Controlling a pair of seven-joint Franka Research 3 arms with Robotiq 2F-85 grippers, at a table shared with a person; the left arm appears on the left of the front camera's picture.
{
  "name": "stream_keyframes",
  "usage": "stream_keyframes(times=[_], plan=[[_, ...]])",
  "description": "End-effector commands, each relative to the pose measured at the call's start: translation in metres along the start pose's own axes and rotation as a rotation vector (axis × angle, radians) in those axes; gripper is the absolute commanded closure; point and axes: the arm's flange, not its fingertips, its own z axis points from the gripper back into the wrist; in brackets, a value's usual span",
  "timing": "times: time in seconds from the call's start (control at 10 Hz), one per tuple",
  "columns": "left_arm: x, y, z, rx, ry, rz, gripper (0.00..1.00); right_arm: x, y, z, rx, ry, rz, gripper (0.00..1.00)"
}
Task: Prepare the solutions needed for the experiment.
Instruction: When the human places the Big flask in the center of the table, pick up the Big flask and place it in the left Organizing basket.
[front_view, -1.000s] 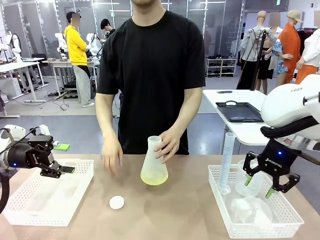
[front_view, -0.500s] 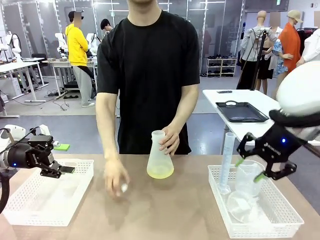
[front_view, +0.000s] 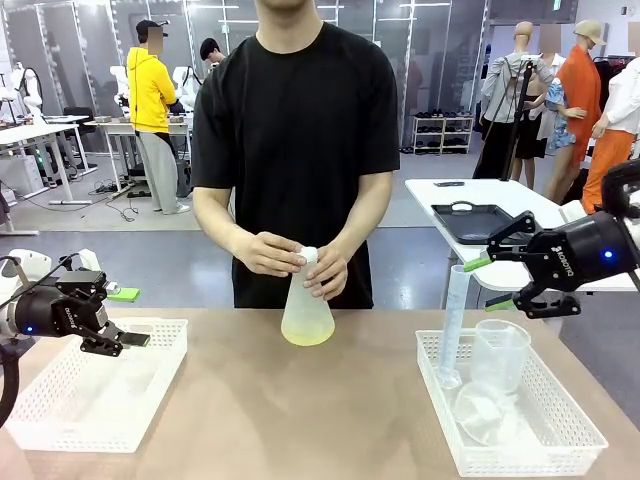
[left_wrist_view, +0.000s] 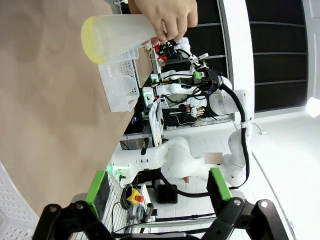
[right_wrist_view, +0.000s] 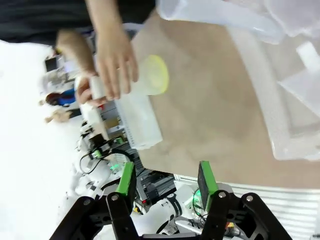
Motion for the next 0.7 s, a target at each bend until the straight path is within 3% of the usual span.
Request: stream_keyframes(times=[0.0, 0.2, 0.6], plan=[[0.002, -0.003, 0.000, 0.003, -0.002, 0.007, 0.00, 0.007, -0.031, -0.030, 0.124, 0.046, 0.149, 0.37], [0.002, -0.003, 0.000, 0.003, -0.002, 0.007, 0.00, 0.018, -0.033, -0.045, 0.245, 0.114, 0.229, 0.37], [0.002, -0.003, 0.000, 0.003, -0.002, 0.007, 0.00, 0.038, -0.037, -0.060, 0.379, 0.241, 0.223, 0.37]])
